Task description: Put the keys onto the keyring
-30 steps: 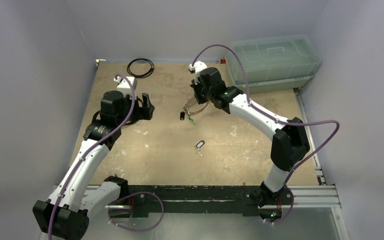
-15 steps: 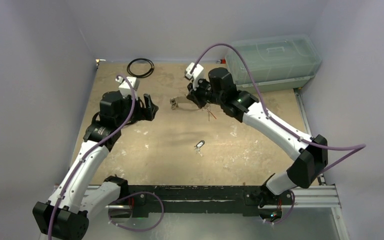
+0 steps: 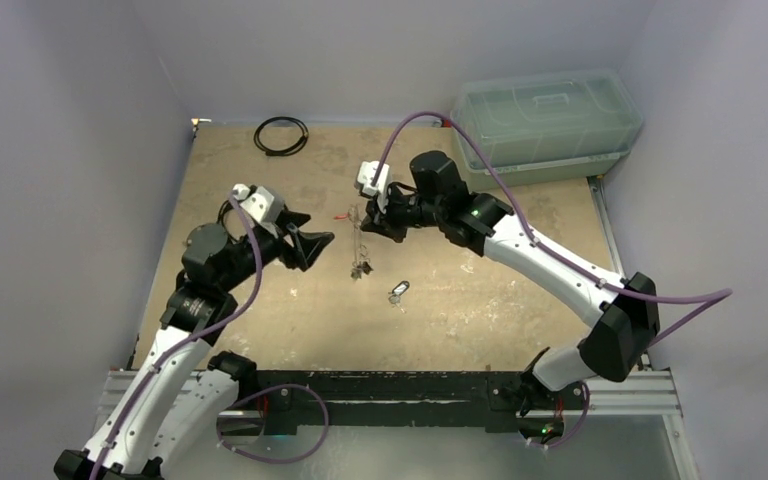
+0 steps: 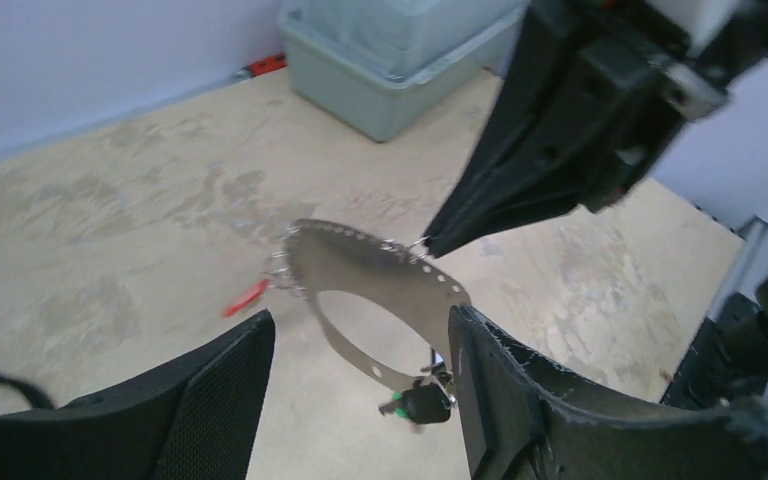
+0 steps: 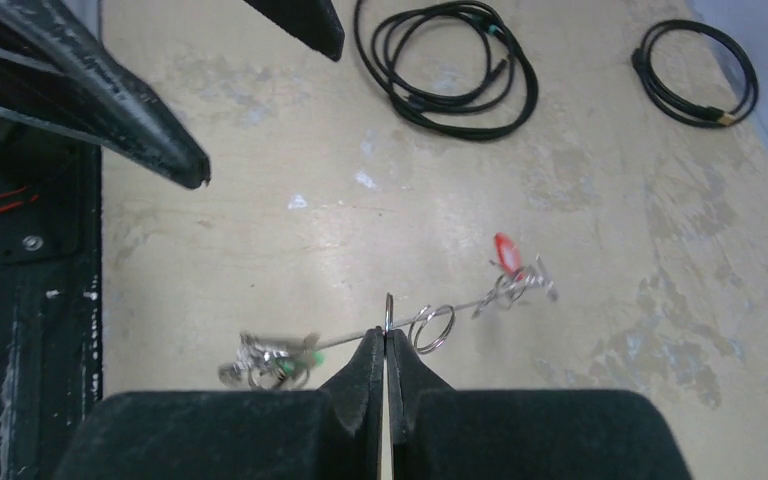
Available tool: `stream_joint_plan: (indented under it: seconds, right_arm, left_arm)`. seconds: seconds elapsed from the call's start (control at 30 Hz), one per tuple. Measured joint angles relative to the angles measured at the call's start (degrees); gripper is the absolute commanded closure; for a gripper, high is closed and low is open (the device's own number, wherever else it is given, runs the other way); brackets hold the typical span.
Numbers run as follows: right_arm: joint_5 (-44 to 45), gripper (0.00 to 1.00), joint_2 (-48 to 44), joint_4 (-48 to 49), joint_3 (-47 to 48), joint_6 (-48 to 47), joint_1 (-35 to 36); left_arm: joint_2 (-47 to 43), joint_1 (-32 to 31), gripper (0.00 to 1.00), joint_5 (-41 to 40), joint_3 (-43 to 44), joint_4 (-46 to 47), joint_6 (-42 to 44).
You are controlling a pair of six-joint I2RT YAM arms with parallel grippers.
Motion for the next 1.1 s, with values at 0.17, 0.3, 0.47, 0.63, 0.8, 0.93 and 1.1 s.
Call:
stream_joint_plan:
  seconds: [0.17,0.3,0.47,0.63,0.8,0.93,1.1]
  right_arm:
    - [-4.68,1.0,-1.86,-0.02,-1.11,-1.38,0.0]
    - [-8.81,1.0,-3.67,0.04,-1.14,-2.16,0.0]
    - [-12.57,1.0,-4.44,-0.04,-1.31,-2.82,0.0]
    - [-15.56,1.0,-5.09,-0.48,-1.33,-3.21,0.02]
    - [-17.0,1.0,-5.46,-0.87,-1.33,-3.72,0.02]
    - [-18.27,1.0,-5.97,-0.87,-1.33,-3.93,0.0]
    - [-19.74,1.0,-6.23,-0.98,-1.33,-4.13,0.0]
  left_arm:
    - [-3.15,-2.54,0.47,5.46,-2.32,4.35,2.95]
    - [-3.37,-2.93,0.55,8.61,-2.43,6.47,4.33]
    - [-3.04,-3.52,0.55,10.51,-2.67,7.08,4.68]
    - [-2.29,-3.76,0.56,12.02,-2.69,7.3,4.85]
    - [-2.19,-4.17,0.56,14.25,-3.56,7.93,5.64]
    - [-2.16,-4.59,0.56,16.22,-4.2,8.68,5.81]
    - [-2.12,-5.42,0.57,17.77,-4.92,9.49,6.1]
